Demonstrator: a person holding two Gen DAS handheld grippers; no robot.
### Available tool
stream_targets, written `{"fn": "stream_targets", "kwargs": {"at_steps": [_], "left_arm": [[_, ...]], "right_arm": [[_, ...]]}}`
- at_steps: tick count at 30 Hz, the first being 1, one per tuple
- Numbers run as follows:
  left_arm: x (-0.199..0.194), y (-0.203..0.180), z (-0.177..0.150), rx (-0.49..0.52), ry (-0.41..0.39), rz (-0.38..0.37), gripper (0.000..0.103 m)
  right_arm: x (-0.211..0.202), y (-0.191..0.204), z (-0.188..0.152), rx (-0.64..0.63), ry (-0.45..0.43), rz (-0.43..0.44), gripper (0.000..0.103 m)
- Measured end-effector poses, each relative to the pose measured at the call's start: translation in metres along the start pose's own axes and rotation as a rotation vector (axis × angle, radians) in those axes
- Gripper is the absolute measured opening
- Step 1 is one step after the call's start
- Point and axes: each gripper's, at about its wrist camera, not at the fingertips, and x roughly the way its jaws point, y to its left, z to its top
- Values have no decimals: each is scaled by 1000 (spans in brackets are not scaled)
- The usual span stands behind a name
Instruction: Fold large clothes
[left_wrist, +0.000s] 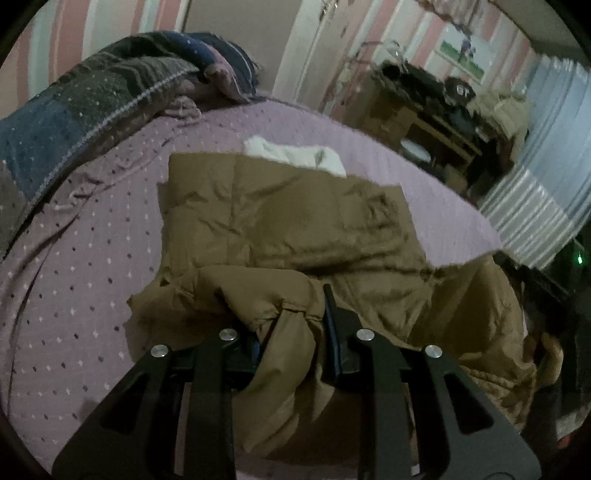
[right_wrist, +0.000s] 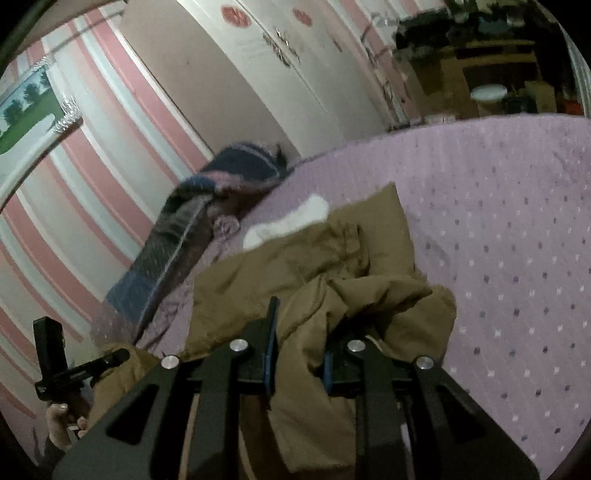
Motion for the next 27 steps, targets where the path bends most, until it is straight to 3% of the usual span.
{"fn": "stream_targets", "kwargs": {"at_steps": [5, 11, 14, 23, 27], "left_arm": [[12, 10, 24, -74, -12, 20, 28], [21, 29, 55, -158, -35, 53, 31], [21, 44, 68, -208, -42, 28, 32], [16, 52, 119, -151, -59, 70, 32], [23, 72, 151, -162, -44, 103, 34]], "right_arm": [[6, 7, 26, 7, -26, -61, 19], [24, -7, 57, 149, -31, -104, 19], [34, -14, 69, 210, -29, -91, 19], [80, 6, 133, 175, -29, -105, 19], [115, 12, 170, 143, 0, -173, 19]]}}
